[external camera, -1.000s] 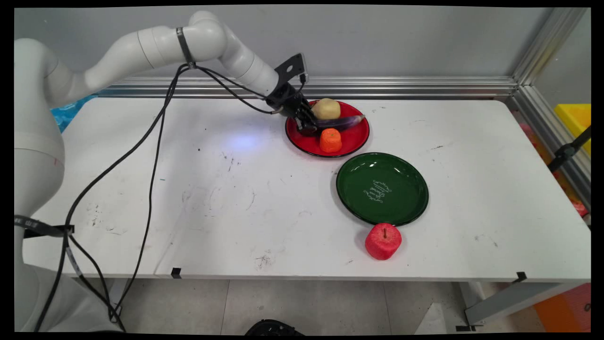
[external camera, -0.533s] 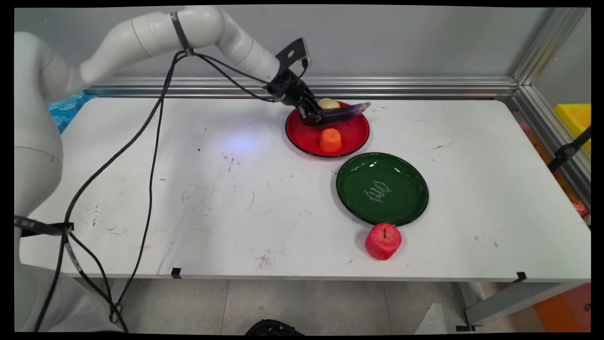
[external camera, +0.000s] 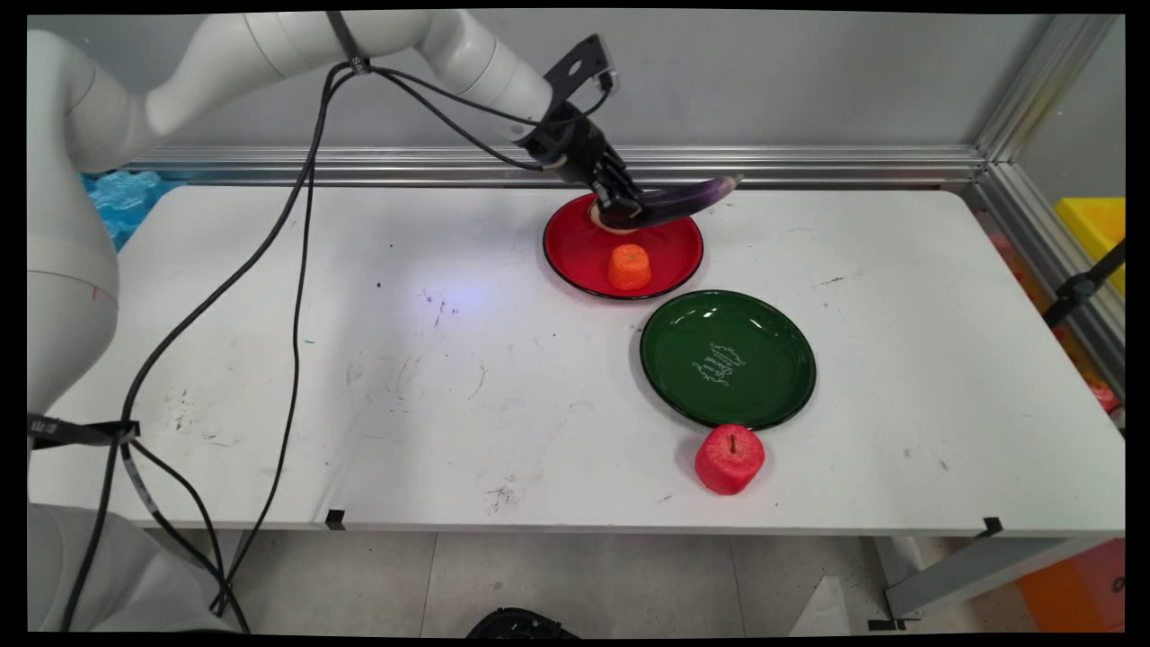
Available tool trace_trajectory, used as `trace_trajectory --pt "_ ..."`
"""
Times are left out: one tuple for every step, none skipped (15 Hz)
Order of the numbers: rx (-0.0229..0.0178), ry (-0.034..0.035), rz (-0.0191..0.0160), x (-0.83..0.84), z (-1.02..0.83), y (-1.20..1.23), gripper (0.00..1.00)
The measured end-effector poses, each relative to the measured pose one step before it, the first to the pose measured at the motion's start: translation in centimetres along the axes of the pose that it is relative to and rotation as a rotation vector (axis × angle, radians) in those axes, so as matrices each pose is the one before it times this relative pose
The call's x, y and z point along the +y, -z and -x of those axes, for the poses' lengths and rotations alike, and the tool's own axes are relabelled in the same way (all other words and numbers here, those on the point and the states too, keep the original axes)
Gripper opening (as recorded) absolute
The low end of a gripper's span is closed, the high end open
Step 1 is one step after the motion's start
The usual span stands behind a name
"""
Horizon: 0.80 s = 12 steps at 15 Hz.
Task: Place the picked object on the green plate
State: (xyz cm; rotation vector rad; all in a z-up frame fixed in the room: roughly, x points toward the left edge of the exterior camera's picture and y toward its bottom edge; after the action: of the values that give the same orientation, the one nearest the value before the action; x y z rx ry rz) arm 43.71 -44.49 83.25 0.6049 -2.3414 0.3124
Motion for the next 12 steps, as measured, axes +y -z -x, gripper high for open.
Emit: trace_trajectory --pt "0.0029 0.00153 0.00484 0.423 -0.397 0.047 0.0" --pt "0.00508 0.00242 0.00798 0.726 -0.647 0.07 0.0" --pt "0.00268 0.00123 0.0064 0.651 -0.479 0.013 0.0" --pt "0.0019 0.00217 0.00761 0.801 -0.501 -0.061 0.0" --pt "0.00174 0.00268 0.00673 0.742 -0.434 -0.064 0.0" --pt "0.00091 0.00208 0.00586 0.629 -0.308 -0.092 0.0" --pt "0.00087 0.00209 0.00561 0.703 -0.311 -0.151 0.0" --pt "-0.00011 0.00154 0.00386 0.56 -0.211 -0.152 0.0" --pt "-0.00057 0.00115 0.00245 0.36 -0.089 -0.128 0.0" --pt "-0.00156 0.00194 0.00389 0.599 -0.11 -0.229 0.0" --pt "-0.00206 0.00115 0.00341 0.506 -0.015 -0.223 0.0" --pt "-0.00253 0.00183 0.00483 0.581 0.034 -0.282 0.0"
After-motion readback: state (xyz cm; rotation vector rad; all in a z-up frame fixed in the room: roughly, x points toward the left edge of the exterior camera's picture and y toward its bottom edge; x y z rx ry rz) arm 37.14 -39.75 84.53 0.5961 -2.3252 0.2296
